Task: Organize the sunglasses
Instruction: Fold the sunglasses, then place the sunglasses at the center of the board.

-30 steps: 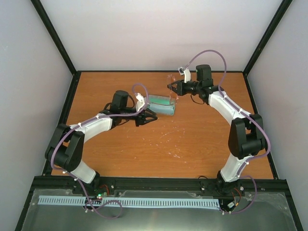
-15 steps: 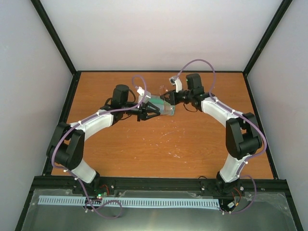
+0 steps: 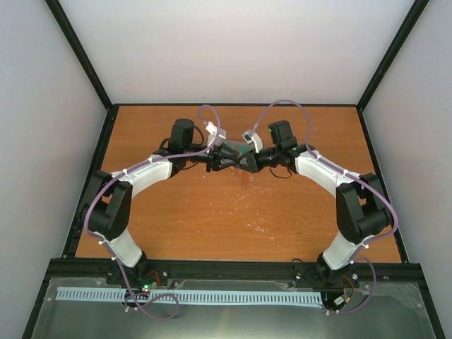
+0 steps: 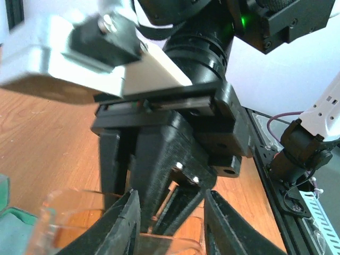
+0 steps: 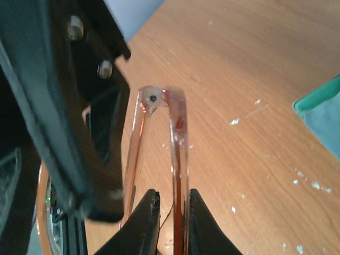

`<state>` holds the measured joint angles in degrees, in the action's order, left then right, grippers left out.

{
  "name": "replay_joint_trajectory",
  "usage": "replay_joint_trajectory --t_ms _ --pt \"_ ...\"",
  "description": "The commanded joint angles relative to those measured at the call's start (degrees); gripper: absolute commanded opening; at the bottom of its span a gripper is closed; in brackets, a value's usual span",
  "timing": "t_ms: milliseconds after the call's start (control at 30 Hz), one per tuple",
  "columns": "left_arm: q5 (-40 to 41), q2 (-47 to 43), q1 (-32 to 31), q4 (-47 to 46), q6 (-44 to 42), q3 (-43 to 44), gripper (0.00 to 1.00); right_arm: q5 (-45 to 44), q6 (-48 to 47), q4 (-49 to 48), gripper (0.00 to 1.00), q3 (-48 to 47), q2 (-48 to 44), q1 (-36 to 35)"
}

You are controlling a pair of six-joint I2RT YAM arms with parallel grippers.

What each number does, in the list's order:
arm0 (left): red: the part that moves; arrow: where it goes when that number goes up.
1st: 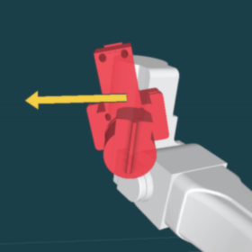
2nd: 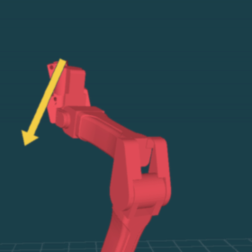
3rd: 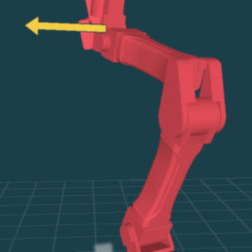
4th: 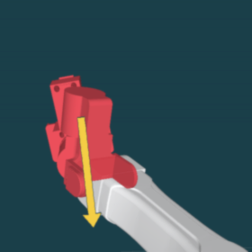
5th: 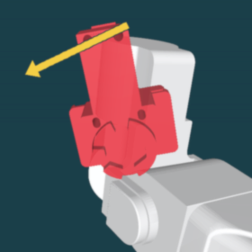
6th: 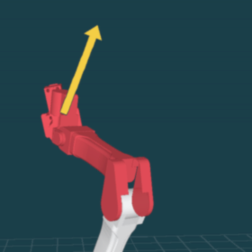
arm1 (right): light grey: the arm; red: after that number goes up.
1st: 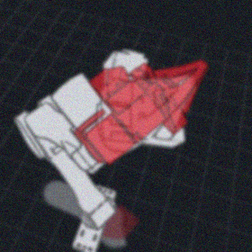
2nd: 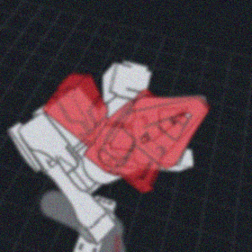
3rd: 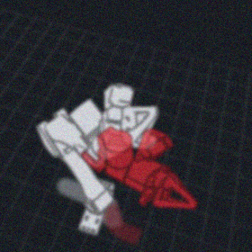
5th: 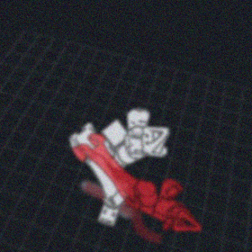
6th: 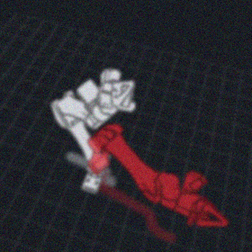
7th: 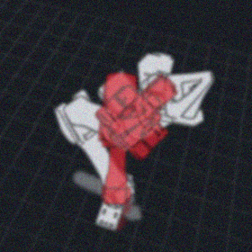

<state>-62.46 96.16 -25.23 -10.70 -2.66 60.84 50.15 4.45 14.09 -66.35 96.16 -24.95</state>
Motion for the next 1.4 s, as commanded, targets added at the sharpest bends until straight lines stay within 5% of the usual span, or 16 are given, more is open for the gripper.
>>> replay_joint_trajectory --t_ms 0,100,200,500,667,900,1367 --pt "3.3 2.4 -0.1 -0.4 -2.5 3.0 0.39 3.8 -3.9 6.2 0.03 1.0 -3.2 -1.3" --pt "3.7 1.9 0.5 0.6 -3.0 2.9 0.61 0.3 -2.5 7.7 0.03 0.2 -1.0 -0.4" --pt "4.4 0.6 2.6 1.2 -3.0 2.6 0.67 -0.9 1.9 5.1 0.03 0.6 1.6 1.9" --pt "5.6 -2.1 12.7 5.3 -6.2 3.6 0.65 -10.8 9.2 2.1 0.03 0.2 3.9 5.3" --pt "7.1 -2.7 12.8 7.0 -8.8 0.4 0.64 -30.1 3.8 16.2 0.03 -3.1 6.4 4.2" --pt "8.8 -2.8 12.8 7.9 -10.1 -2.4 0.64 -50.5 2.9 24.0 0.03 -2.0 9.0 4.2" --pt "9.8 -3.6 12.8 7.6 -10.5 -4.1 0.63 -55.7 2.0 29.0 0.24 -7.8 17.5 5.0"
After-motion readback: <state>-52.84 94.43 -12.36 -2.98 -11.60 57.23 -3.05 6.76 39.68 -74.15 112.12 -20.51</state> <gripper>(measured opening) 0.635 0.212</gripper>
